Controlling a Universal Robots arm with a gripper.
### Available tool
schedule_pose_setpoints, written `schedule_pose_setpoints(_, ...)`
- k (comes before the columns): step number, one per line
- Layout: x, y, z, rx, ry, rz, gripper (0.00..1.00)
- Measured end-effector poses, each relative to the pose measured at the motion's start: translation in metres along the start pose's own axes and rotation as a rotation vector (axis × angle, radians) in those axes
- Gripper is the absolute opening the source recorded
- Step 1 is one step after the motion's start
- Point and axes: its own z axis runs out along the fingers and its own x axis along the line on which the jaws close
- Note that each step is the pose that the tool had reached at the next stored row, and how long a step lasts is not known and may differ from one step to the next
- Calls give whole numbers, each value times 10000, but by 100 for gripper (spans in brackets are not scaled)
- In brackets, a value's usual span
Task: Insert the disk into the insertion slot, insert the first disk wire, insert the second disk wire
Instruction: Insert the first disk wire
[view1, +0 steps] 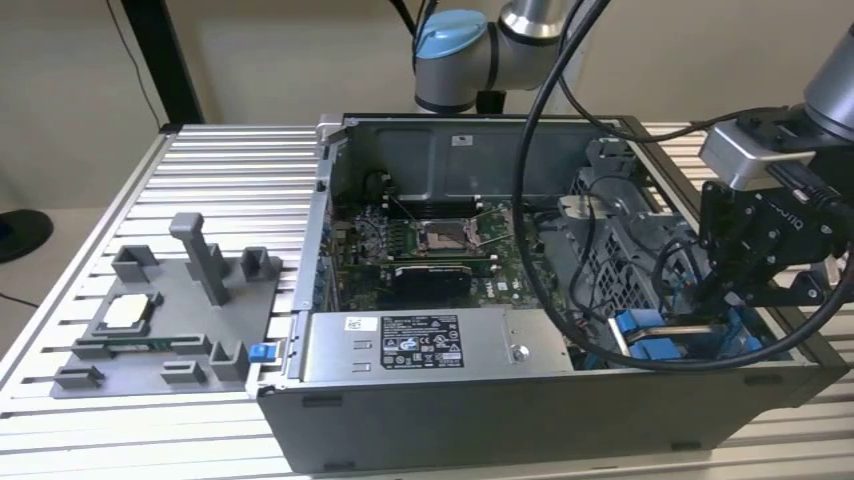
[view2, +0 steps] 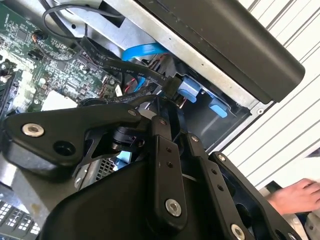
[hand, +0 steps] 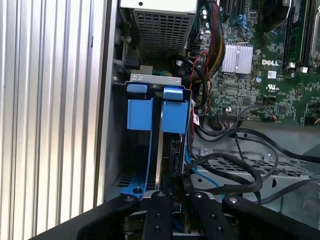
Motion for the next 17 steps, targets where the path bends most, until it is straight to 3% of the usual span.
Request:
schedule_pose_setpoints(11, 0, 0, 1, 15, -10, 269, 0)
schedule_pose_setpoints(17, 0, -1, 3, 109, -14, 274, 0)
